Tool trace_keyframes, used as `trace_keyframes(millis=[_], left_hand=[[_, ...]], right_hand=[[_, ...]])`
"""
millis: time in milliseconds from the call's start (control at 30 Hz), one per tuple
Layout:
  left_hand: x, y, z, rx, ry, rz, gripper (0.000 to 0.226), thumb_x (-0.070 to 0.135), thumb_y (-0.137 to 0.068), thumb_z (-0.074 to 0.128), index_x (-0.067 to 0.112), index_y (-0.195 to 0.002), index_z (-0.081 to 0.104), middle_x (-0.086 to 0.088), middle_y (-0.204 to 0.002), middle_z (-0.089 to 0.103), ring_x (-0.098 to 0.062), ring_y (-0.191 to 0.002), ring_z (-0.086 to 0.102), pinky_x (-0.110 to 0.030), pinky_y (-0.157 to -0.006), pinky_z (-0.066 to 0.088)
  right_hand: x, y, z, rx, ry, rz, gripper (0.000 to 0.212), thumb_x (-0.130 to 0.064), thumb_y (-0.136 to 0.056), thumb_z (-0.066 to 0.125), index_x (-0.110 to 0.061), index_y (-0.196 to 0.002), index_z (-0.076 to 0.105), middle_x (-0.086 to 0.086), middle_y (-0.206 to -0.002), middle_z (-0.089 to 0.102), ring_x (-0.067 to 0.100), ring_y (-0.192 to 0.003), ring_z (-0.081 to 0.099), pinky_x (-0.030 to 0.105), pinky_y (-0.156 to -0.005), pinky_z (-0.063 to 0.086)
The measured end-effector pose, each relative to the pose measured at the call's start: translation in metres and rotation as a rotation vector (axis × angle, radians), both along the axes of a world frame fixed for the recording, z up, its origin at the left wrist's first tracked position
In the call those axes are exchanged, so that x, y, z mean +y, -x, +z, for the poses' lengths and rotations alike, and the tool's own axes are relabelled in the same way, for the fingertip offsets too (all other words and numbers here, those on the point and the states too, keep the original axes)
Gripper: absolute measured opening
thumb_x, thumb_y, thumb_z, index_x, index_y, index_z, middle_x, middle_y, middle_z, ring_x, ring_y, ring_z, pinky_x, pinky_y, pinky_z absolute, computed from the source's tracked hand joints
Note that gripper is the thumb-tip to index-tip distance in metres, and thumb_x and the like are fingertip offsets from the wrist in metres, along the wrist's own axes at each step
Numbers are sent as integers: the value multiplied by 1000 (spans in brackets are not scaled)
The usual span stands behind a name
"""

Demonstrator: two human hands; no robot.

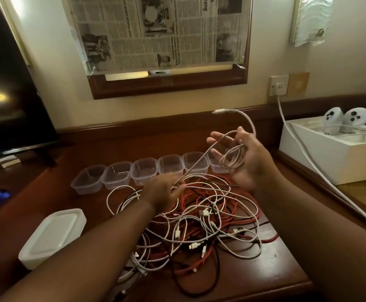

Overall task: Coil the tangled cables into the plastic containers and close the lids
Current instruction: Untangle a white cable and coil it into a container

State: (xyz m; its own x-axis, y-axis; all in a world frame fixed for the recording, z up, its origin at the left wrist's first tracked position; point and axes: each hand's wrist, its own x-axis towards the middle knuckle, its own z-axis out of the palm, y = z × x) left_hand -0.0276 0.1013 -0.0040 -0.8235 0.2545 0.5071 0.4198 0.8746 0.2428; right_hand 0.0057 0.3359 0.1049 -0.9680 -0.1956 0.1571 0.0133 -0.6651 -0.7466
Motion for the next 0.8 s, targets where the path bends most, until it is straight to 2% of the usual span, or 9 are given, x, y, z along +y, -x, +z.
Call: trace_keyframes(millis=[100,167,300,367,433,533,633,700,800], left_hand=[[-10,-1,2,-125,-94,97,38,47,-94,45,18,-82,68,4,-73,62,-17,-67,56,-38,-65,51],[-14,-2,8,-170,-209,176,42,50,-95,47,18,-83,71,2,-68,63,-20,-63,59,-39,-64,53],[-9,4,36,-182,-459,213,30,40,-92,65,19,-71,68,-2,-65,65,-20,-59,58,-40,-63,54],[-1,4,51,-178,-459,199,23,36,-88,71,23,-69,65,2,-65,64,-16,-60,58,-33,-60,51],[6,1,62,-174,-442,174,20,33,-88,72,25,-71,64,3,-65,63,-14,-59,57,-29,-56,46],[8,-1,68,-144,-468,128,18,32,-89,69,23,-74,66,-1,-70,67,-22,-68,64,-39,-63,53],[-1,-4,64,-170,-473,99,17,28,-91,67,18,-77,67,-5,-74,66,-24,-71,63,-41,-68,53],[-9,-8,56,-246,-468,77,18,27,-92,67,16,-78,66,-5,-72,64,-20,-67,60,-41,-66,53],[-17,-15,46,-344,-496,94,21,28,-94,65,17,-76,68,-6,-73,66,-18,-67,61,-36,-66,52]], right_hand=[[-1,-2,6,-16,64,-17,23,-31,-102,45,-14,-86,47,2,-65,51,15,-54,53,34,-63,53],[-3,0,2,88,-306,-98,16,-26,-98,56,-16,-89,47,0,-67,48,12,-50,44,29,-51,41],[-18,1,-11,247,-1229,-55,32,-24,-86,73,-16,-108,50,6,-95,59,14,-72,58,20,-51,45],[-29,-3,-18,309,-1515,116,24,-27,-86,73,-17,-98,55,3,-88,61,11,-70,58,18,-53,44],[-37,-3,-25,366,-1636,173,19,-30,-89,70,-16,-85,57,2,-78,61,12,-65,57,21,-53,44],[-42,-7,-29,464,-1436,-106,20,-32,-94,62,-16,-82,57,2,-72,57,13,-62,50,25,-55,40],[-38,-10,-23,253,-719,-259,14,-23,-98,56,-14,-87,56,6,-75,62,16,-64,58,26,-57,49],[-31,-7,-15,66,-279,-217,10,-19,-99,54,-10,-99,57,11,-87,69,22,-81,70,34,-73,58],[-20,2,-5,-60,3,-228,16,-18,-100,53,-8,-112,57,12,-94,70,28,-92,72,40,-82,59]])
